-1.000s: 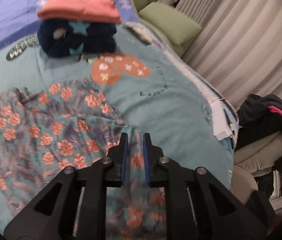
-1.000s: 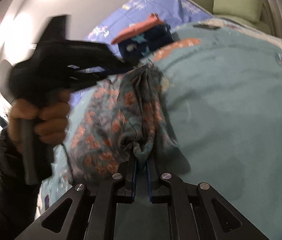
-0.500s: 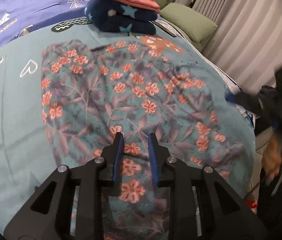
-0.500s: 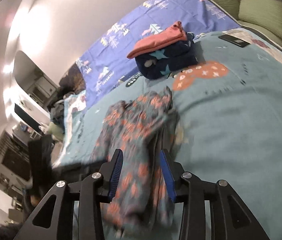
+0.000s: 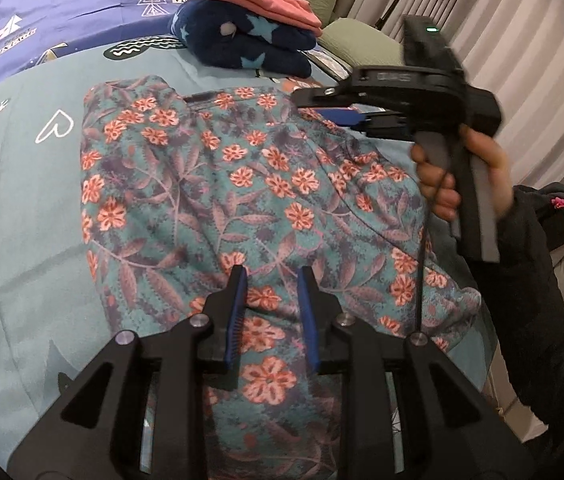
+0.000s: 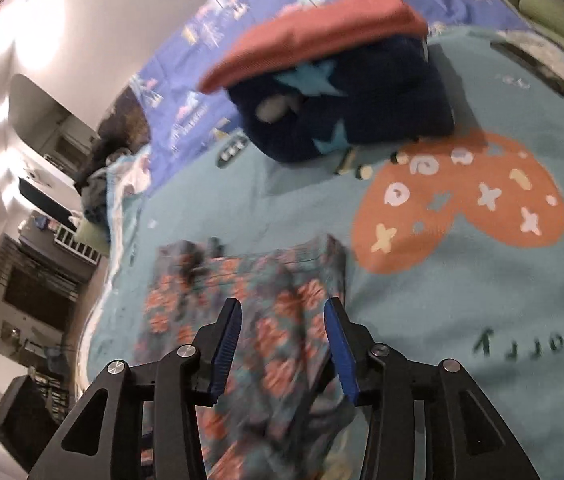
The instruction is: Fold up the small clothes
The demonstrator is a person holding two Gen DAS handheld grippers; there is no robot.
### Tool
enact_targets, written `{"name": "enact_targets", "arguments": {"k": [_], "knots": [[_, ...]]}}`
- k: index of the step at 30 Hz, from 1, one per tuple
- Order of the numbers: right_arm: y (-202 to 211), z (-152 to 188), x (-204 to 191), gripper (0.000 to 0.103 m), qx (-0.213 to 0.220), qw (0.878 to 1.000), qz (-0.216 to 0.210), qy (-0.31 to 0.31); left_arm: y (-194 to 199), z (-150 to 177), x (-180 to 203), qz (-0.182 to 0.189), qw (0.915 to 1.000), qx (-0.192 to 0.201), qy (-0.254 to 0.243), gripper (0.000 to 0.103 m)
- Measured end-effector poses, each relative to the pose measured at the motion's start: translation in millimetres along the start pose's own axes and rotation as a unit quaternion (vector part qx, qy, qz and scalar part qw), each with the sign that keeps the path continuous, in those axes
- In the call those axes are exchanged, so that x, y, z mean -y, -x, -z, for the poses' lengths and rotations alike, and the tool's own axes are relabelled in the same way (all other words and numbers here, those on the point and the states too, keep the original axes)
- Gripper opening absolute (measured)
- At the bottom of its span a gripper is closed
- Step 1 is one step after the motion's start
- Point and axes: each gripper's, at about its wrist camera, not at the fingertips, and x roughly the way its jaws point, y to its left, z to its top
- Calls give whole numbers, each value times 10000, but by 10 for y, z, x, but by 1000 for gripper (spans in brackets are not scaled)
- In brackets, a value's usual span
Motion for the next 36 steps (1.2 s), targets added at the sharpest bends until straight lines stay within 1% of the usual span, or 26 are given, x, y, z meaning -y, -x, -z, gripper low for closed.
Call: {"name": "enact_targets", "arguments": {"k": [1, 3, 4, 5, 6, 7, 8, 9, 10, 11, 13, 14, 16, 19, 21, 22, 23, 24, 26, 27, 28, 30, 31, 32, 34, 36], "knots": [[-48, -6, 34, 45, -114, 9998, -153, -106, -5, -7, 1, 2, 10000, -17, -25, 28], [-34, 26, 3, 45, -210, 9960, -836, -246, -12, -19, 3, 0, 10000, -28, -57, 28], [32, 52, -99, 45, -188, 9891, -1456, -120, -17, -25, 1, 5, 10000, -28, -58, 28], [108, 66, -192, 45, -122, 9815, -1912, 27, -24, -32, -1, 8, 10000, -28, -56, 28], [199, 76, -274, 45, -9, 9740, -2260, 173, -31, -38, -2, 10, 10000, -24, -50, 28], [306, 81, -353, 48, 148, 9676, -2500, 328, -38, -49, -2, 14, 10000, -22, -44, 28], [399, 77, -408, 50, 297, 9650, -2565, 458, -38, -52, -1, 16, 10000, -22, -41, 28], [461, 68, -435, 54, 408, 9667, -2466, 543, -36, -54, -2, 20, 10000, -17, -39, 28], [502, 51, -443, 55, 511, 9748, -2072, 643, -33, -57, -5, 24, 10000, -7, -39, 28], [506, 47, -427, 55, 550, 9800, -1791, 670, -31, -57, -4, 22, 10000, 1, -41, 28], [433, 53, -309, 55, 509, 9916, -1038, 582, -25, -54, 0, 11, 10000, 15, -39, 28], [410, 88, -258, 55, 453, 9934, -899, 550, -21, -51, 0, 8, 10000, 23, -41, 28], [321, 171, -143, 56, 283, 9949, -803, 543, -16, -44, 11, -15, 10000, 36, -76, 28], [204, 265, -58, 56, -47, 9939, -943, 574, -5, -38, 18, -16, 10000, 29, -69, 28], [144, 304, -59, 55, -106, 9935, -981, 564, -3, -48, 12, 1, 10000, 9, -32, 29], [132, 316, -77, 39, -66, 9941, -890, 609, -6, -55, 10, -4, 10000, 10, -25, 29], [146, 302, -95, 17, -4, 9953, -741, 620, -7, -56, 9, -17, 10000, 18, -28, 29], [139, 267, -88, 4, 90, 9978, -350, 556, -9, -62, 6, -32, 10000, 30, -32, 29], [137, 183, 12, 4, 389, 9987, 240, 226, -6, -60, -4, -84, 9999, 63, -17, 29], [130, 146, 90, 8, 463, 9974, 556, 58, 9, -57, -9, -108, 9999, 86, 5, 29], [106, 129, 161, 10, 406, 9962, 766, -47, 22, -58, -17, -131, 9999, 105, 23, 29], [135, 183, 188, 10, 345, 9963, 779, -90, 77, -51, -34, -186, 9997, 160, 66, 29], [206, 240, 139, 10, 428, 9957, 821, 13, 131, -46, -52, -268, 9994, 221, 84, 31], [237, 270, 72, 10, 489, 9945, 924, 111, 181, -43, -72, -347, 9989, 293, 97, 36], [386, 366, -60, 12, 578, 9921, 1060, 343, 276, -43, -123, -461, 9980, 426, 119, 38], [581, 484, -191, 13, 608, 9925, 873, 599, 349, -27, -167, -578, 9970, 502, 127, 38]]}}
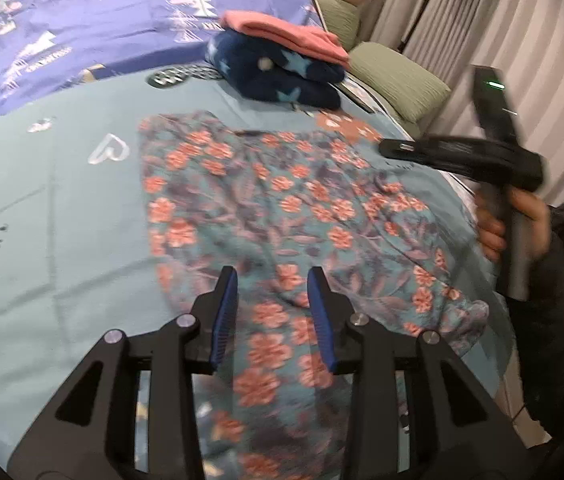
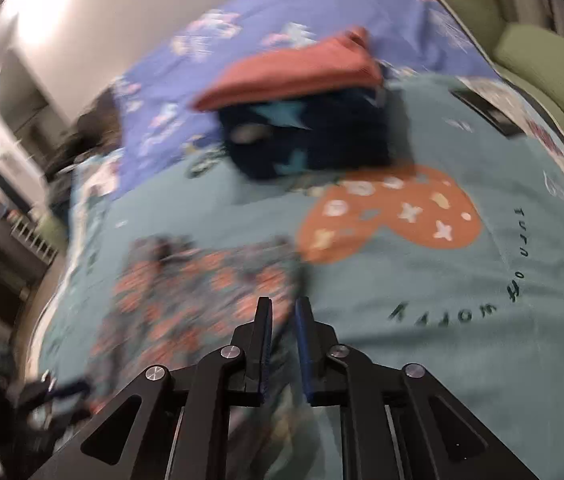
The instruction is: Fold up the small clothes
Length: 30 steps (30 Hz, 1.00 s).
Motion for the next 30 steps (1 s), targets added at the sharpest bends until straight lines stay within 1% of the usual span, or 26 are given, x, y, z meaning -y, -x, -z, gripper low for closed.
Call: {"name": "enact_targets", "arguments": {"k": [2, 3, 4, 5, 6, 7, 8, 9, 10, 11, 12, 13, 14, 16, 17, 18, 19, 20, 21, 22, 23, 24, 26, 28, 29, 30], "knots": [[160, 86, -160, 13, -88, 9985, -482, 248, 61, 32, -49, -95, 9999, 44, 28, 38], [231, 176, -253, 13, -162, 9964, -737, 386, 84, 58, -64, -73, 10000, 51, 34, 39], [268, 312, -382, 13, -318, 9918, -1091, 583, 83, 77, -70, -44, 10000, 48, 25, 41], [251, 391, -445, 14, -450, 9891, -1225, 677, 69, 96, -69, -17, 10000, 41, -4, 43], [192, 478, -487, 14, -607, 9881, -1181, 771, 43, 123, -61, -35, 10000, 27, -53, 47], [56, 601, -520, 12, -799, 9902, -596, 983, -6, 163, -48, -167, 9997, 13, -166, 48], [-69, 657, -528, 10, -844, 9901, -140, 1113, -54, 193, -33, -320, 9990, 19, -308, 49], [-152, 704, -486, 0, -810, 9895, 190, 1183, -121, 227, -23, -542, 9977, -17, -415, 49], [-145, 715, -412, 0, -708, 9926, 116, 983, -118, 246, -9, -612, 9974, -18, -387, 49], [-95, 692, -365, 0, -701, 9952, 16, 684, -81, 252, -7, -612, 9975, 26, -347, 49], [-30, 662, -362, 1, -665, 9962, 25, 554, -28, 254, -3, -578, 9978, 63, -333, 50], [62, 637, -414, 4, -504, 9966, 112, 643, 29, 258, -15, -509, 9981, 86, -327, 50], [149, 619, -483, 5, -323, 9956, 287, 835, 62, 268, -35, -479, 9984, 83, -299, 51], [207, 582, -520, 11, -278, 9940, 467, 952, 94, 304, -104, -451, 9988, 21, -166, 52], [219, 570, -488, 14, -263, 9946, 463, 890, 94, 327, -127, -422, 9991, 9, -105, 54], [237, 566, -453, 24, -245, 9956, 441, 793, 92, 355, -167, -387, 9992, -9, -27, 57], [198, 546, -395, 29, -257, 9970, 381, 625, 75, 387, -177, -385, 9992, -45, 12, 59], [87, 528, -380, 29, -368, 9966, 419, 598, 53, 416, -191, -386, 9992, -74, 43, 61], [37, 552, -334, 29, -514, 9947, 613, 644, 21, 443, -209, -390, 9992, -90, 70, 64], [-48, 600, -276, 31, -714, 9916, 855, 652, -9, 479, -237, -392, 9990, -141, 157, 65], [-47, 635, -210, 31, -754, 9932, 758, 469, 5, 491, -262, -339, 9989, -149, 278, 65], [20, 641, -142, 31, -682, 9957, 610, 171, 32, 494, -272, -288, 9989, -145, 346, 65], [137, 640, -117, 32, -625, 9966, 541, 32, 110, 495, -291, -150, 9990, -132, 402, 65], [302, 655, -134, 38, -481, 9980, 401, 107, 157, 480, -310, -41, 9991, -135, 390, 64], [342, 651, -137, 42, -490, 9984, 277, 104, 163, 462, -315, -26, 9992, -138, 368, 64], [371, 661, -126, 51, -492, 9986, 152, 74, 162, 438, -314, -39, 9993, -123, 353, 64]]}}
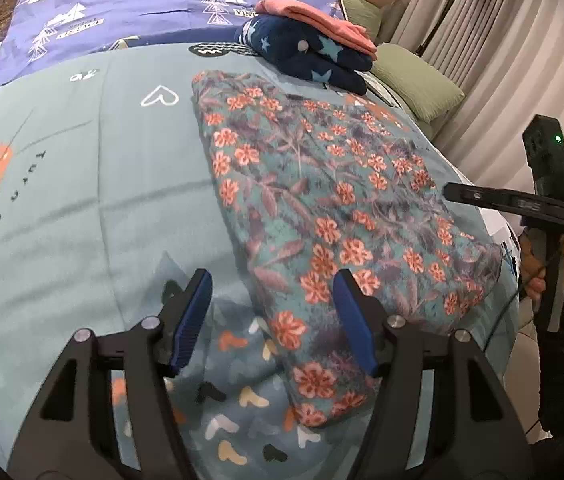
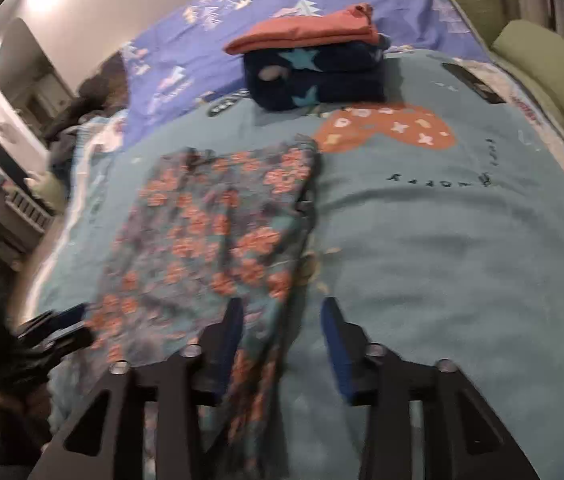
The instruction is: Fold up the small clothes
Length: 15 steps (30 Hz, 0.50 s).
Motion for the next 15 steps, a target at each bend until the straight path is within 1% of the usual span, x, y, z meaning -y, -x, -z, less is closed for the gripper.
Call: {"name": "enact_targets", "arguments": {"k": [1, 3, 5, 10, 15], "knots": [[22, 5, 9, 57, 4, 9999, -145, -58, 0, -33, 7, -57, 10000, 36, -23, 64], [21, 4, 12, 61, -10, 9997, -209, -137, -7, -83, 30, -114, 9999, 89, -68, 64], [9, 23, 1, 62, -79, 9997, -179, -120, -24, -139, 75, -127, 9998, 111, -100, 65], [-233, 52, -47, 62, -402, 9991, -152, -67, -74, -181, 185, -138, 9993, 70, -340, 67], [-352, -9, -16, 65, -454, 9984, -282, -158, -186, -249, 171, -128, 9993, -27, -337, 67]]}}
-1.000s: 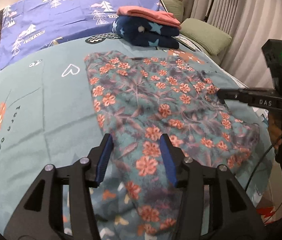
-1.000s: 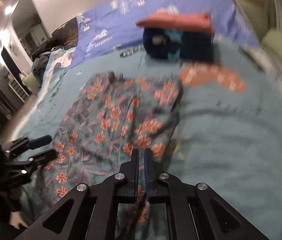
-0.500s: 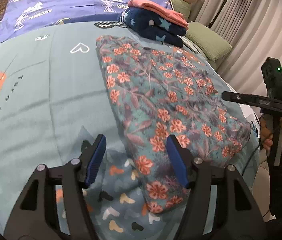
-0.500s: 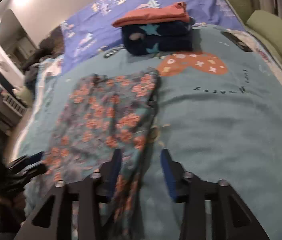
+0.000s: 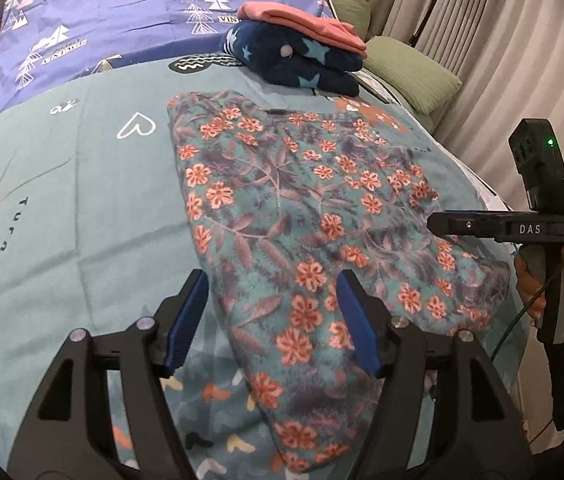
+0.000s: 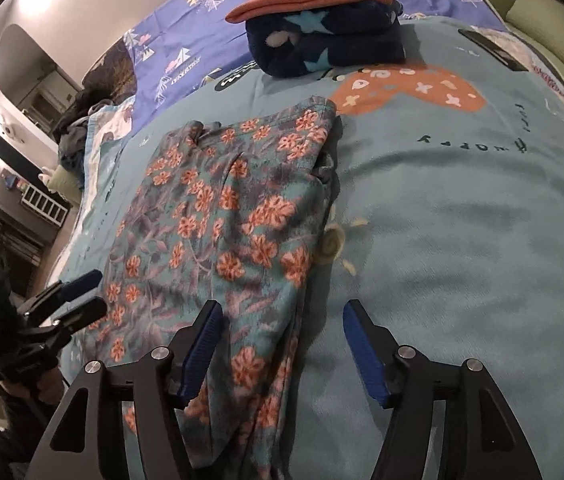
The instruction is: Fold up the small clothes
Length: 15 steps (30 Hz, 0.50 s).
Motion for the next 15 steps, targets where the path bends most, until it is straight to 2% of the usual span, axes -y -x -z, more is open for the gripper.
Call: {"name": "enact_targets", "arguments": {"k": [4, 6, 12, 13, 15], "knots": [[-90, -73, -8, 69, 3, 9999, -79, 63, -137, -46, -77, 8, 9999, -132, 96, 68], [-149, -127, -31, 71, 13, 9998, -94, 155, -220, -94, -160, 135, 9994, -181, 266, 75], [-384, -397, -83, 73, 106, 9986, -392, 348, -497, -425, -387, 399, 9974, -208, 570, 75], [-429, -451, -94, 73, 126, 9981, -461, 381, -542, -481, -401, 514, 9968, -233, 565, 74], [-482, -503, -127, 73, 147, 9974, -522, 479, -622, -555, -410, 645, 9962, -245, 524, 64]]}}
